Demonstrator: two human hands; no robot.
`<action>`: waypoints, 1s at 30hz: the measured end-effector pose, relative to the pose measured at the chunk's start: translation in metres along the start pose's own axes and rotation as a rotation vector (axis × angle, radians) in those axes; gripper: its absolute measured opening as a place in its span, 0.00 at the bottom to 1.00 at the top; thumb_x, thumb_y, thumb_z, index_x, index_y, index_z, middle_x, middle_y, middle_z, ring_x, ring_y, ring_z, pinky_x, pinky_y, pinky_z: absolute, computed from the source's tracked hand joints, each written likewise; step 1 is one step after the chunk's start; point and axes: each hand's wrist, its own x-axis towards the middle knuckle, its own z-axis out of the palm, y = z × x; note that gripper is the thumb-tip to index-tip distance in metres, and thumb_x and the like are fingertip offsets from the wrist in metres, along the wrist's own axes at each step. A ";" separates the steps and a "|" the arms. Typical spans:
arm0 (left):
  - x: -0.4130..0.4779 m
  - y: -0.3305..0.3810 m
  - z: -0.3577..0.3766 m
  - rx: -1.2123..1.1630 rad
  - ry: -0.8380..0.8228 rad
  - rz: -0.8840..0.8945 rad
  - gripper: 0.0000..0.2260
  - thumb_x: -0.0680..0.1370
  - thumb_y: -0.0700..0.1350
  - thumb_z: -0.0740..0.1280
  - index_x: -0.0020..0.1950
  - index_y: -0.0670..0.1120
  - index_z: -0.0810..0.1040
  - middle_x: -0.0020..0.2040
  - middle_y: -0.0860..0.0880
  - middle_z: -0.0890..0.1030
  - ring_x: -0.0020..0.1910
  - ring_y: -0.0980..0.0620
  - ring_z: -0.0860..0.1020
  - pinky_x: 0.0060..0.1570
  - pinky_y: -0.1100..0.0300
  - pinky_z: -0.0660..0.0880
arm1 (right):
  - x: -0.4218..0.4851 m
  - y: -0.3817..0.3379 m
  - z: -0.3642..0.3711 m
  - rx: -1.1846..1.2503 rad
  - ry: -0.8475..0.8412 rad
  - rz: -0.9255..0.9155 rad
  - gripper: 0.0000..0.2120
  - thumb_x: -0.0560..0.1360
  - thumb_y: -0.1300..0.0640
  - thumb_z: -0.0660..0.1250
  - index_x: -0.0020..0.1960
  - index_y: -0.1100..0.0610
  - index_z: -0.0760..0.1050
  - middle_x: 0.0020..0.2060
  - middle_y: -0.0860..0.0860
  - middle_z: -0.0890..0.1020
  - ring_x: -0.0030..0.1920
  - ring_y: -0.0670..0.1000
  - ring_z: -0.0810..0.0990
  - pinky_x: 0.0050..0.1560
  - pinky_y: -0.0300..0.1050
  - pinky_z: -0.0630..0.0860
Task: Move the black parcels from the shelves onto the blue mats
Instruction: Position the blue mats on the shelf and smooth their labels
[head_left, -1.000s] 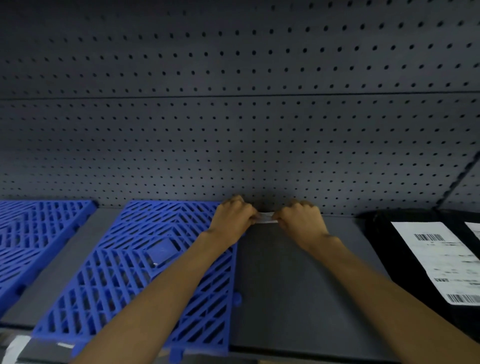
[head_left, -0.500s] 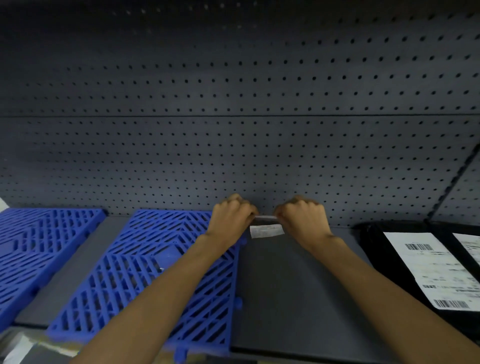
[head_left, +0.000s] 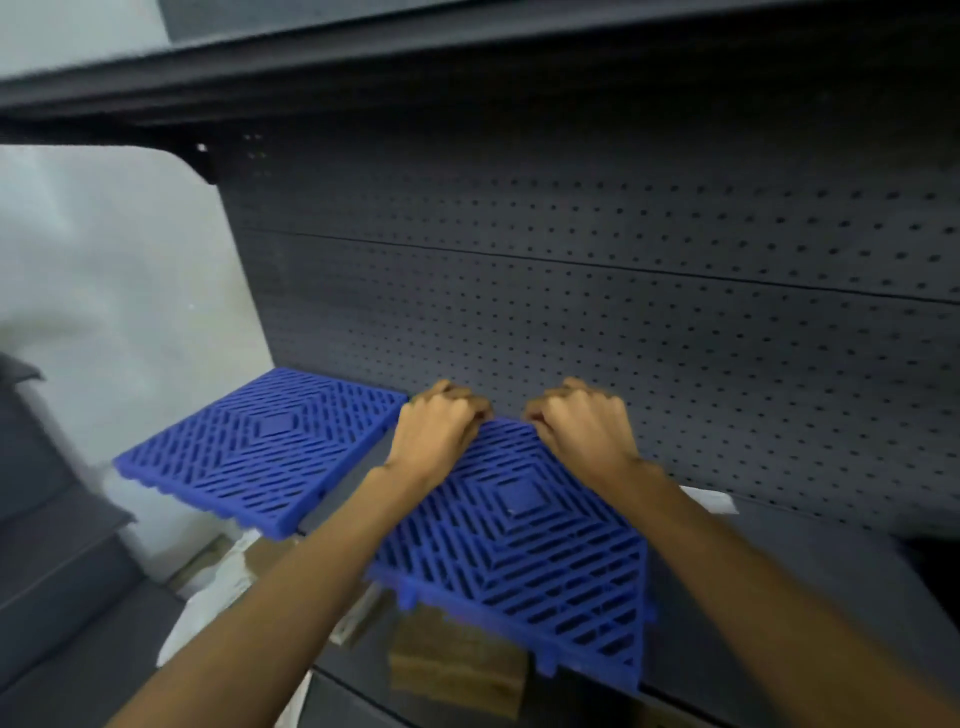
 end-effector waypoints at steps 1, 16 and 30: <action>-0.008 -0.017 -0.007 0.010 0.009 -0.023 0.09 0.81 0.46 0.63 0.57 0.54 0.80 0.54 0.54 0.82 0.60 0.50 0.74 0.41 0.55 0.73 | 0.008 -0.018 -0.002 0.022 0.007 -0.024 0.11 0.81 0.58 0.61 0.55 0.46 0.80 0.47 0.47 0.83 0.57 0.50 0.77 0.39 0.46 0.75; -0.129 -0.271 -0.069 0.043 0.044 -0.075 0.07 0.75 0.42 0.70 0.51 0.49 0.85 0.48 0.49 0.85 0.55 0.45 0.79 0.44 0.51 0.79 | 0.093 -0.286 0.012 0.125 0.029 -0.189 0.15 0.81 0.59 0.62 0.63 0.46 0.78 0.54 0.47 0.82 0.60 0.52 0.75 0.49 0.48 0.78; -0.202 -0.365 -0.032 0.000 -0.104 0.014 0.08 0.68 0.46 0.79 0.45 0.51 0.86 0.41 0.50 0.85 0.40 0.51 0.84 0.35 0.59 0.79 | 0.076 -0.397 0.069 0.102 -0.120 -0.137 0.12 0.79 0.55 0.65 0.61 0.47 0.80 0.52 0.48 0.82 0.56 0.53 0.76 0.49 0.47 0.74</action>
